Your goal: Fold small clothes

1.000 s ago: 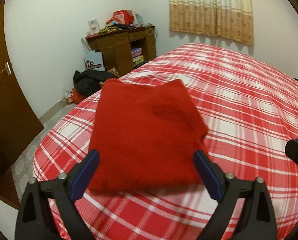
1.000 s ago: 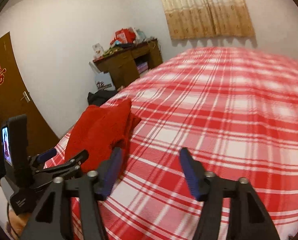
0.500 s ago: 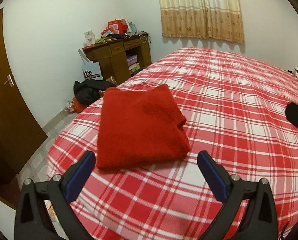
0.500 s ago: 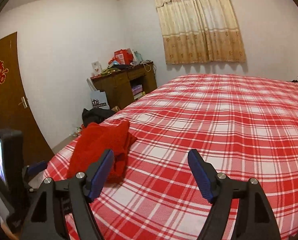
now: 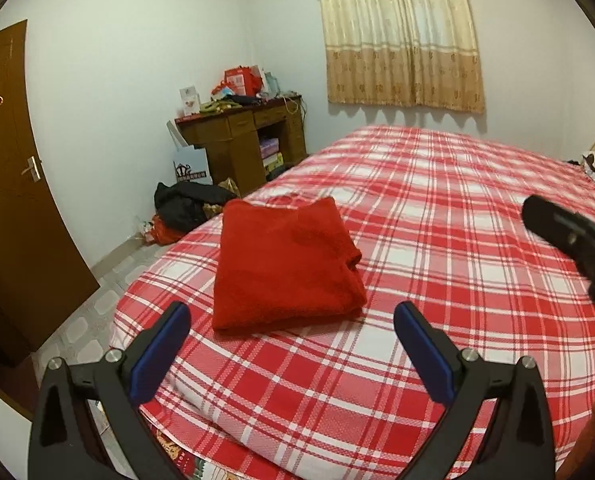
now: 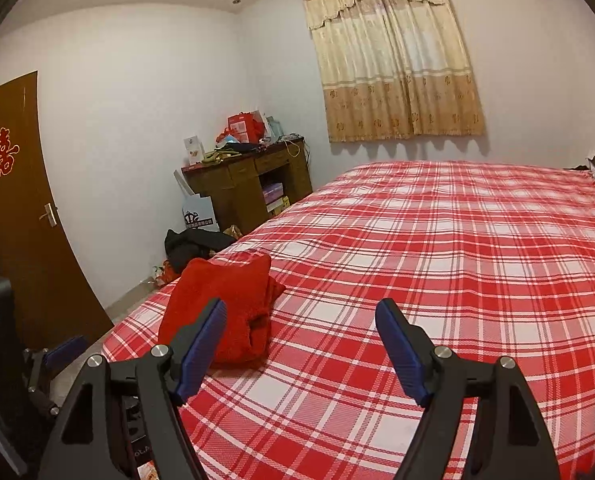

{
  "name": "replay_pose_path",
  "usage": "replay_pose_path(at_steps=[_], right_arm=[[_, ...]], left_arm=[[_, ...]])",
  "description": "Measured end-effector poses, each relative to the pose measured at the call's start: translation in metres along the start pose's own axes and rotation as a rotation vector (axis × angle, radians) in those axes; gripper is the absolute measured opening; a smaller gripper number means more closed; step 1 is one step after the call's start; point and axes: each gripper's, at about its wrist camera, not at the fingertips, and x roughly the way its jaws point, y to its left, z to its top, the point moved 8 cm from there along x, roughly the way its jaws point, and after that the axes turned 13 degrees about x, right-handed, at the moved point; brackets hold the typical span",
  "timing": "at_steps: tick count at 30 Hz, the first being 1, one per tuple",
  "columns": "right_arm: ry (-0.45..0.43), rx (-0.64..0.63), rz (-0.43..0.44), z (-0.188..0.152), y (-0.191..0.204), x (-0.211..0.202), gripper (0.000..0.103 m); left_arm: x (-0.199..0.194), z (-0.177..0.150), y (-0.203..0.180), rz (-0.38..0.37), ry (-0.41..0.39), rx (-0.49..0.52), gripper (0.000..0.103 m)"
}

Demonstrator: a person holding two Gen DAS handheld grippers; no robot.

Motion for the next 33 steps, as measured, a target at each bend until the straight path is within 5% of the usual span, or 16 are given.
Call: replay_pose_path(at_steps=[17, 33], right_arm=[[-0.132, 0.001, 0.087, 0.03, 0.029, -0.058, 0.087], [-0.176, 0.015, 0.052, 0.031, 0.026, -0.078, 0.088]], left_arm=[[-0.067, 0.033, 0.024, 0.094, -0.162, -0.053, 0.103], [-0.076, 0.037, 0.025, 0.103, -0.192, -0.062, 0.103]])
